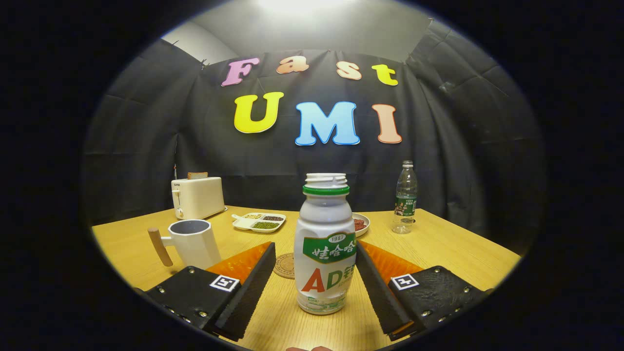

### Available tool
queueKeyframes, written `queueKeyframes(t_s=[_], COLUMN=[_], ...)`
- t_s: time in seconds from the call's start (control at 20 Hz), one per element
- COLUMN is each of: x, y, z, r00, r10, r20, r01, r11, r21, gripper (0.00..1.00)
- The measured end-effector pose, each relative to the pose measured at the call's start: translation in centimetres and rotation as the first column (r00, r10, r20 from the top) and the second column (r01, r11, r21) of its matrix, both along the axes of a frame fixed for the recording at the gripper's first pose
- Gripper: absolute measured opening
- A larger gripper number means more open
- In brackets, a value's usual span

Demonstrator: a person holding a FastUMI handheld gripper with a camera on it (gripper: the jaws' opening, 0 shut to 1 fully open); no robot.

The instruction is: Take the bottle from table, then pour the juice into the cup, finally place the bottle on the coaster

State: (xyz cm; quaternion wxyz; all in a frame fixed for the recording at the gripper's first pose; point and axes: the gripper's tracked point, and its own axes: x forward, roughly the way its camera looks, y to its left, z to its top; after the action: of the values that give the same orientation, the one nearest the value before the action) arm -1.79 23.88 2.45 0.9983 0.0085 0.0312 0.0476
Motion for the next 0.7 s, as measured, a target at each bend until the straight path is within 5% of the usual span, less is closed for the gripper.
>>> queueKeyframes(t_s=[0.35,0.55,0.7], x=[1.2,2.0,1.4], y=[-0.4,-0.9,-0.9], z=[-0.9,-1.1,-0.9], r00=[0.998,0.998,0.999], r10=[-0.032,-0.042,-0.03], r20=[-0.048,-0.046,-0.045], r01=[0.034,0.043,0.03], r11=[0.999,0.999,0.999], r21=[0.034,0.017,-0.013], gripper=[0.98,0.76,0.73])
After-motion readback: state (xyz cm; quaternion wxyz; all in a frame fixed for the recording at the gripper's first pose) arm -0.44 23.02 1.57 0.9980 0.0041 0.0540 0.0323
